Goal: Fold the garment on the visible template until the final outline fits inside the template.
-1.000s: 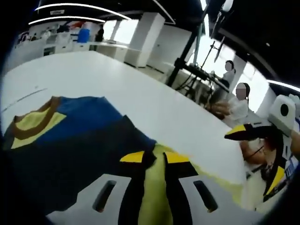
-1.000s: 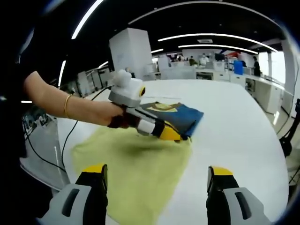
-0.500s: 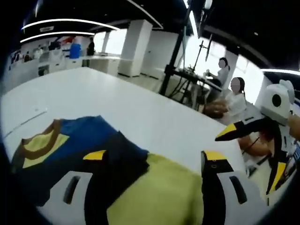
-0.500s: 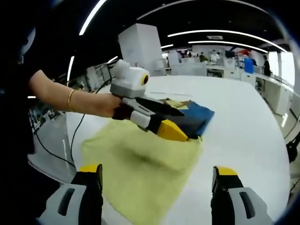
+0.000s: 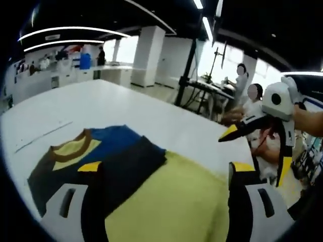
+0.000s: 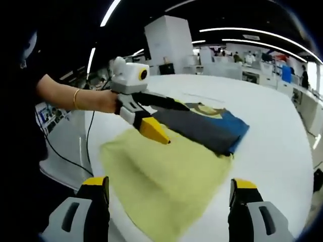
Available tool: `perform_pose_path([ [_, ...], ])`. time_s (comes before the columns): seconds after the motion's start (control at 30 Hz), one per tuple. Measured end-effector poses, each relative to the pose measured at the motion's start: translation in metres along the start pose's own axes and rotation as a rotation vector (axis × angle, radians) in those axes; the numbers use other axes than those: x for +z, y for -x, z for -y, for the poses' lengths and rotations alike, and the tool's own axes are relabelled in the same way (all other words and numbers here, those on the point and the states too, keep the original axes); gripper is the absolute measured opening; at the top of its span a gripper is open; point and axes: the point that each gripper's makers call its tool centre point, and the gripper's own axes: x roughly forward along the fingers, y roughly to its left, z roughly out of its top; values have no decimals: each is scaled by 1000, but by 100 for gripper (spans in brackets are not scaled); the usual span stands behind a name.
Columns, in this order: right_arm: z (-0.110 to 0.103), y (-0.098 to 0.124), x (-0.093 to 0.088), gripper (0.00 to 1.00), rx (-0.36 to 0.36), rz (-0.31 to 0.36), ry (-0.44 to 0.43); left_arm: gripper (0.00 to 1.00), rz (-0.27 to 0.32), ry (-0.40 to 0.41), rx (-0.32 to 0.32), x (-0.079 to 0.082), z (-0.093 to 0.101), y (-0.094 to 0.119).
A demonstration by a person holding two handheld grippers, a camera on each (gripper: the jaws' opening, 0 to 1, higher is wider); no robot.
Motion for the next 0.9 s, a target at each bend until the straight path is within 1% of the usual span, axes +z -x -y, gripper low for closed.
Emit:
perform_pose_path([
  [0.03, -1, 0, 0, 99, 4, -8, 9, 99, 2, 2, 7, -2, -1, 5],
  [0.07, -1, 1, 0, 99, 11, -16, 24, 99, 11, 4, 33, -5, -4, 13],
  [0.17, -6, 1, -1, 99, 26, -35, 45, 98, 5, -1, 38, -12, -2, 27],
  [0.3, -13, 1, -4, 99, 46, -65, 84, 97, -24, -34, 45, -27, 3, 47],
  [0.43, -21, 2, -8, 97, 67, -116, 146, 95, -57, -45, 34, -43, 9, 65],
  [0.57, -26, 2, -10, 94, 85, -151, 199, 92, -124, -95, 11, -65, 21, 82],
  [0.67, -31, 2, -12, 91, 99, -172, 234, 89, -153, -116, 1, -75, 30, 94],
  [0.77, -36, 1, -20, 88, 123, -209, 273, 86, -171, -156, -10, -82, 40, 103],
  [0.9, -38, -1, -28, 81, 127, -243, 314, 81, -198, -172, -22, -95, 48, 114],
])
